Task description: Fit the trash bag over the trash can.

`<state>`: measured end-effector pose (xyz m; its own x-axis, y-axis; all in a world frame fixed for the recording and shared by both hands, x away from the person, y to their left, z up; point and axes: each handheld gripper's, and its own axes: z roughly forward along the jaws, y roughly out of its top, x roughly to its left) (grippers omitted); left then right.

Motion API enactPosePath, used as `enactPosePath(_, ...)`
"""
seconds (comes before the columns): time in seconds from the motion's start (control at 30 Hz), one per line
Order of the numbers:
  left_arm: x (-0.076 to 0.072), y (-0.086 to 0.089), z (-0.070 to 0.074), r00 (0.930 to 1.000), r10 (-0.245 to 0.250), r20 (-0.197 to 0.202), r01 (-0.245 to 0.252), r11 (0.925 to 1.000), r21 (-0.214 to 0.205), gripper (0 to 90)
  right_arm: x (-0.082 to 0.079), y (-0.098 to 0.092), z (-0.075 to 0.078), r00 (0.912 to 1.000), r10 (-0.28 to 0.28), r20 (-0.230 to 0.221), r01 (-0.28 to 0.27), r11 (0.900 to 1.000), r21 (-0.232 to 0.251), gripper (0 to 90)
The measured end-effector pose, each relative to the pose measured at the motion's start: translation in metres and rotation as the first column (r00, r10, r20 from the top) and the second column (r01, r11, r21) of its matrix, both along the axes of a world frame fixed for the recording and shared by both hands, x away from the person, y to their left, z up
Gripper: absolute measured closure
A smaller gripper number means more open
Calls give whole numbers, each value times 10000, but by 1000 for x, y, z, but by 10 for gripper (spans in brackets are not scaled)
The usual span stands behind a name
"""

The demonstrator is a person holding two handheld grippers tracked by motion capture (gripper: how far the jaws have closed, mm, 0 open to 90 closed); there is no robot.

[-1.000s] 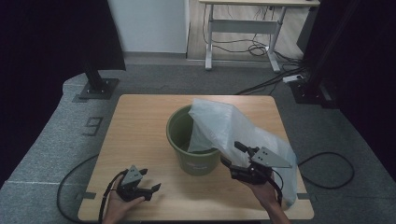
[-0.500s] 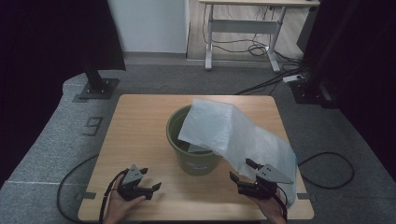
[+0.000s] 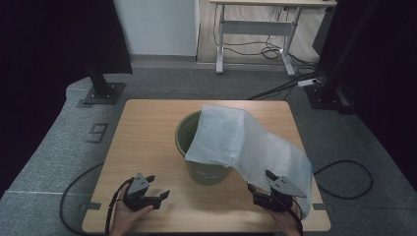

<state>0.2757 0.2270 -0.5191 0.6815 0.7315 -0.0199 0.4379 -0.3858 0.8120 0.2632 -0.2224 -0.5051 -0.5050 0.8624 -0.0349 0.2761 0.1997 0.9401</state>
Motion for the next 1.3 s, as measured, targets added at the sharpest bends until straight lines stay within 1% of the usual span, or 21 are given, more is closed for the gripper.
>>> enactPosePath(0.03,-1,-2,4,9999,9,127,-8,10000,-44,175,3,1,-3,9989,-459,67,460,9985,-294,291)
enactPosePath(0.07,-1,-2,4,9999,9,127,-8,10000,-44,175,5,0,-4,9976,-684,69,686,9968,-412,351)
enactPosePath(0.1,-2,-3,7,9998,4,208,-1,9999,-172,175,7,-1,-5,9963,-859,59,861,9951,-484,447)
enactPosePath(0.2,-4,-5,14,9994,51,350,-40,9995,-325,177,10,-9,-6,9953,-961,69,963,9951,-213,672)
enactPosePath(0.3,-5,-9,23,9984,169,541,-142,9987,-493,185,7,-13,-2,9942,-941,513,946,9955,-64,815)
enactPosePath(0.33,-5,-9,23,9984,169,541,-142,9987,-493,186,6,-15,0,9935,-920,672,919,9958,44,844)
enactPosePath(0.37,-6,-12,29,9977,230,634,-196,9983,-545,186,5,-16,2,9925,-898,833,891,9959,124,865)
enactPosePath(0.53,-5,-16,36,9971,271,711,-234,9984,-518,183,4,-21,17,9875,-636,1445,560,9968,563,880)
enactPosePath(0.57,-2,-16,40,9971,317,690,-271,9974,-666,182,6,-22,21,9868,-549,1521,451,9967,669,881)
enactPosePath(0.7,2,-15,46,9967,444,681,-390,9962,-782,180,9,-22,31,9833,-454,1761,339,9971,679,881)
enactPosePath(0.73,3,-15,48,9964,460,707,-403,9960,-803,180,10,-23,37,9812,-448,1876,317,9969,721,881)
enactPosePath(0.77,4,-15,51,9962,458,741,-396,9958,-824,180,9,-25,48,9750,-472,2170,311,9966,769,881)
enactPosePath(0.9,8,-18,60,9949,370,934,-283,9953,-926,181,8,-27,75,9609,-542,2717,244,9934,1118,882)
enactPosePath(0.97,8,-21,64,9943,302,1022,-205,9953,-941,180,9,-25,89,9531,-457,2990,131,9938,1103,882)
enactPosePath(1.0,8,-21,64,9943,302,1022,-205,9953,-941,181,9,-25,89,9531,-457,2990,131,9938,1103,882)
enactPosePath(1.03,8,-23,66,9935,235,1118,-136,9960,-880,180,13,-21,105,9467,-324,3204,26,9956,932,882)
enactPosePath(1.1,7,-25,69,9926,168,1203,-65,9963,-856,180,18,-17,114,9451,-229,3258,-63,9961,881,882)
enactPosePath(1.13,7,-25,69,9926,168,1203,-65,9963,-856,180,18,-17,114,9451,-229,3258,-63,9961,881,882)
enactPosePath(1.17,5,-26,72,9912,130,1316,-23,9967,-813,180,23,-12,121,9414,-151,3370,-121,9968,784,882)
enactPosePath(1.27,3,-25,75,9903,103,1384,10,9967,-812,179,28,-8,125,9423,-24,3348,-260,9964,802,881)
enactPosePath(1.3,1,-24,78,9895,86,1444,39,9963,-861,179,29,0,129,9401,162,3404,-421,9967,687,882)
